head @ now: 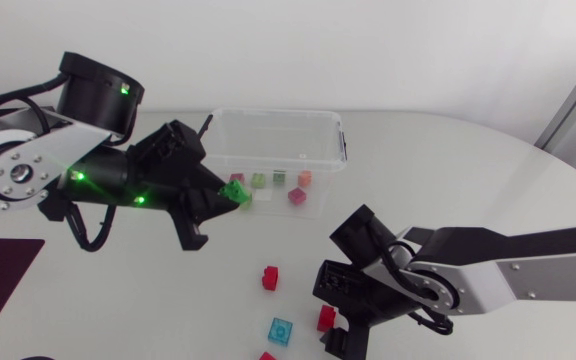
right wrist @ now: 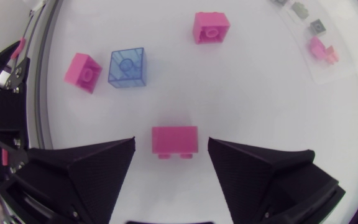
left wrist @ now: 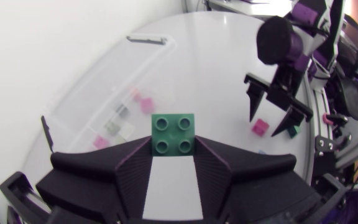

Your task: Pick up the duplo bricks and place them in the container

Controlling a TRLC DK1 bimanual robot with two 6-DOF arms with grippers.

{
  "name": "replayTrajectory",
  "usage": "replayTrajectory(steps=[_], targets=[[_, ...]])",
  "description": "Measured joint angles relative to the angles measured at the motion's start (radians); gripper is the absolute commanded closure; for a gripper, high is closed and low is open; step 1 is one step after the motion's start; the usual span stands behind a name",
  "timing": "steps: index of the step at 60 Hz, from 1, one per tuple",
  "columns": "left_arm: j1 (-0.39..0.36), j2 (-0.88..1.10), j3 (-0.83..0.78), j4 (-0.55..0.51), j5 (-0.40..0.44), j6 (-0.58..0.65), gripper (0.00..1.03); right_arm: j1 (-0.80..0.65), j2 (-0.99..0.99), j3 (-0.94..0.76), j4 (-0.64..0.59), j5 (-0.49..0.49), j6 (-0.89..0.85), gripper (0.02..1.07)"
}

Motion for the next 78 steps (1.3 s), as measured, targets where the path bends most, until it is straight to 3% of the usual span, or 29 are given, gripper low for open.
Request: replayTrajectory(steps=[10,22,39,46,50,56,61,78], targets=[[0.018,0.052,0.048,0.157,-0.002,-0.096,0.89,0.0,0.004,0.0,0.023,0.0,0.0,0.76],[0.043,0.152,0.097,0.34,-0.084,-0.193,0.89,0.0,-0.069,-0.011,-0.007,0.0,0.008,0.77],[0.081,0.335,0.206,0.436,-0.162,-0.268,0.88,-0.031,-0.251,0.018,-0.146,0.0,0.008,0.77],[0.087,0.406,0.27,0.449,-0.19,-0.29,0.68,-0.082,-0.291,0.071,-0.171,-0.003,0.008,0.77],[0.091,0.438,0.298,0.449,-0.212,-0.3,0.41,-0.12,-0.304,0.112,-0.178,-0.004,0.008,0.77],[0.092,0.469,0.325,0.45,-0.245,-0.319,0.19,-0.179,-0.312,0.181,-0.177,-0.011,0.018,0.77],[0.092,0.473,0.328,0.449,-0.267,-0.326,0.14,-0.214,-0.312,0.228,-0.17,-0.011,0.029,0.77],[0.106,0.366,0.278,0.393,-0.257,-0.326,0.13,-0.297,-0.233,0.385,-0.036,-0.016,0.106,0.77]])
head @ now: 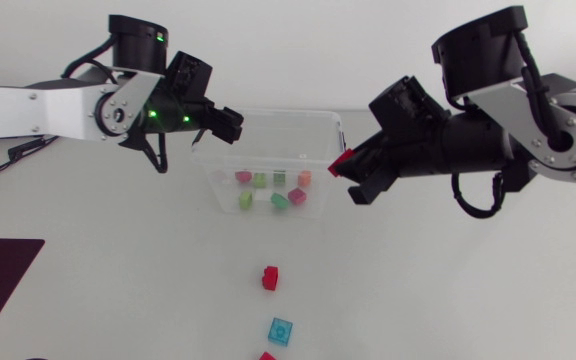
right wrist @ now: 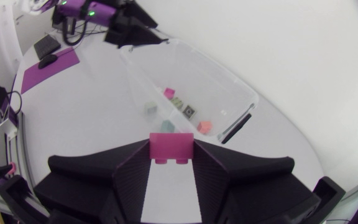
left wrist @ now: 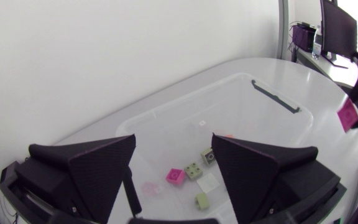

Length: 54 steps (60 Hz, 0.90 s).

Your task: Pick up the duplo bricks and place them in the container

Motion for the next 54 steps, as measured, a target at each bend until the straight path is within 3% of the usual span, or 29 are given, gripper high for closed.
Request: replayTrajectory(steps=[19,41,43,47,48,49,51,54], targets=[[-0.047,-0.288,-0.257,-0.189,0.174,0.134,0.13,-0.031,0.198,0.137,0.154,0.021,0.08,0.77],[-0.213,-0.263,-0.448,-0.249,0.198,0.328,0.13,-0.03,0.452,0.291,0.257,0.076,0.09,0.74],[-0.224,-0.251,-0.45,-0.249,0.198,0.335,0.13,-0.03,0.477,0.309,0.257,0.084,0.09,0.68],[-0.242,-0.22,-0.45,-0.249,0.198,0.358,0.13,-0.029,0.519,0.344,0.257,0.104,0.09,0.35],[-0.245,-0.214,-0.45,-0.249,0.198,0.362,0.13,-0.027,0.53,0.353,0.257,0.106,0.09,0.19],[-0.248,-0.201,-0.45,-0.249,0.198,0.373,0.13,-0.026,0.543,0.364,0.257,0.116,0.09,0.13],[-0.251,-0.182,-0.45,-0.249,0.198,0.386,0.13,-0.024,0.556,0.373,0.257,0.123,0.09,0.08],[-0.251,-0.152,-0.45,-0.249,0.198,0.41,0.13,-0.02,0.56,0.374,0.256,0.126,0.09,0.07]])
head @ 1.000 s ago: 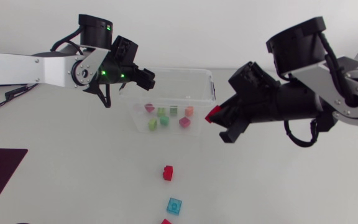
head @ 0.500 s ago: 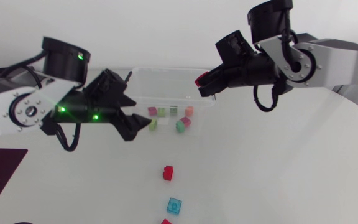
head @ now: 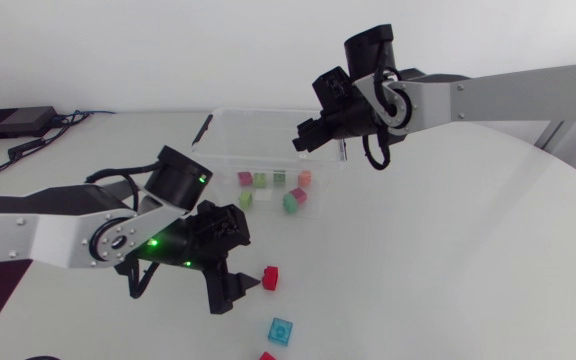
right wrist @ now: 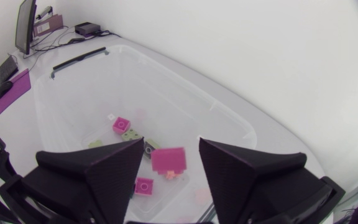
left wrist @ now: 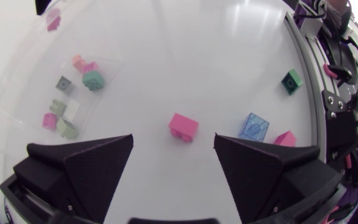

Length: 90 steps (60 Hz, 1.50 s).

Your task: Pick up the duplo bricks and place them in the container

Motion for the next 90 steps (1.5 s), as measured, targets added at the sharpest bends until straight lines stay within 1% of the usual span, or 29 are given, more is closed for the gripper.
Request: replayTrajectory(steps=[4,8,12,22,37,47,60,61,66,67,68,72,75,79,80,83,90], targets=[[0.0,0.041,0.0,0.0,0.0,0.04,0.14,0.008,-0.005,-0.002,-0.002,0.0,0.0,0.07],[0.0,0.074,0.0,0.0,0.0,0.075,0.18,0.02,-0.037,-0.023,-0.006,-0.004,-0.008,0.07],[0.0,0.112,0.003,-0.001,0.0,0.119,0.18,0.047,-0.143,-0.107,-0.028,-0.024,-0.016,0.07],[0.0,0.156,0.038,-0.014,0.0,0.175,0.18,0.101,-0.37,-0.306,-0.066,-0.043,-0.042,0.07],[0.0,0.206,0.115,-0.033,0.0,0.235,0.18,0.148,-0.564,-0.515,-0.167,-0.053,-0.046,0.07],[-0.013,0.249,0.158,-0.056,0.0,0.273,0.18,0.162,-0.631,-0.565,-0.237,-0.082,-0.046,0.07],[-0.045,0.281,0.188,-0.067,0.0,0.302,0.18,0.161,-0.646,-0.58,-0.416,-0.125,-0.046,0.07],[-0.047,0.283,0.19,-0.067,0.0,0.302,0.2,0.16,-0.646,-0.58,-0.431,-0.128,-0.046,0.07],[-0.055,0.299,0.2,-0.081,0.0,0.308,0.39,0.16,-0.647,-0.58,-0.513,-0.132,-0.045,0.07],[-0.056,0.302,0.203,-0.089,0.0,0.31,0.4,0.16,-0.647,-0.58,-0.529,-0.133,-0.045,0.07],[-0.057,0.307,0.206,-0.098,0.0,0.315,0.46,0.16,-0.649,-0.58,-0.544,-0.135,-0.045,0.07],[-0.059,0.324,0.216,-0.12,0.003,0.328,0.55,0.161,-0.649,-0.579,-0.611,-0.136,-0.044,0.07],[-0.059,0.335,0.219,-0.125,0.004,0.334,0.68,0.168,-0.649,-0.576,-0.662,-0.136,-0.04,0.07],[-0.06,0.344,0.219,-0.127,0.004,0.34,0.91,0.19,-0.643,-0.56,-0.743,-0.14,-0.029,0.07],[-0.06,0.344,0.219,-0.127,0.003,0.34,0.92,0.2,-0.639,-0.552,-0.764,-0.141,-0.025,0.07],[-0.062,0.346,0.219,-0.127,0.007,0.342,0.92,0.229,-0.619,-0.526,-0.812,-0.147,-0.007,0.07],[-0.064,0.346,0.227,-0.128,0.007,0.343,0.93,0.296,-0.561,-0.479,-0.878,-0.147,0.039,0.07]])
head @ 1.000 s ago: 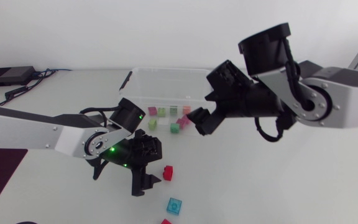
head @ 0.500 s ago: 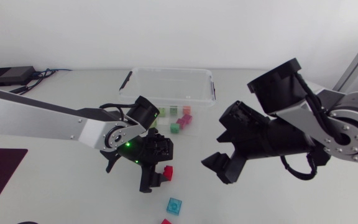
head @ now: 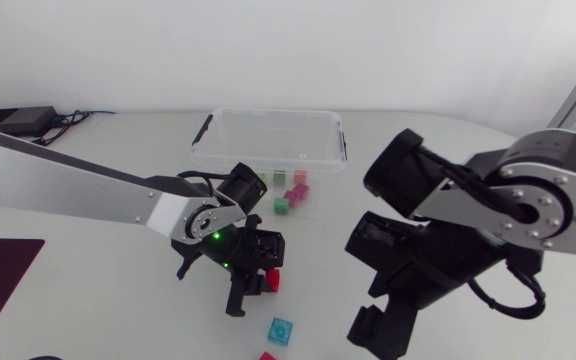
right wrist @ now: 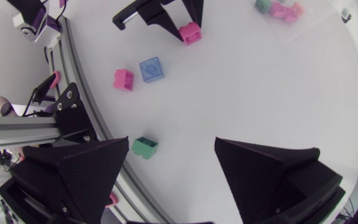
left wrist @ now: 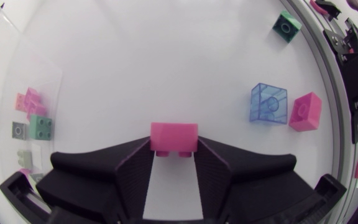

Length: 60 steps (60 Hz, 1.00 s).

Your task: Pick up the duplo bricks and place them in the container

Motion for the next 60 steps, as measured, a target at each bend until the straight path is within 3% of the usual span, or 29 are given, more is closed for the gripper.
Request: replayTrajectory(steps=[14,30,43,56,60], targets=[[0.021,-0.028,0.0,-0.007,0.032,-0.004,0.93,0.115,0.161,0.034,-0.035,0.021,0.094,0.07],[0.126,-0.225,0.0,0.002,0.083,-0.043,0.93,0.179,0.261,0.034,-0.058,0.053,0.179,0.1],[0.238,-0.376,0.0,0.183,0.103,-0.182,0.93,0.213,0.305,0.034,-0.059,0.055,0.204,0.13],[0.309,-0.391,0.0,0.419,0.104,-0.359,0.93,0.233,0.389,0.033,-0.056,0.054,0.209,0.13],[0.32,-0.385,0.009,0.483,0.103,-0.412,0.93,0.233,0.406,0.033,-0.056,0.053,0.209,0.19]])
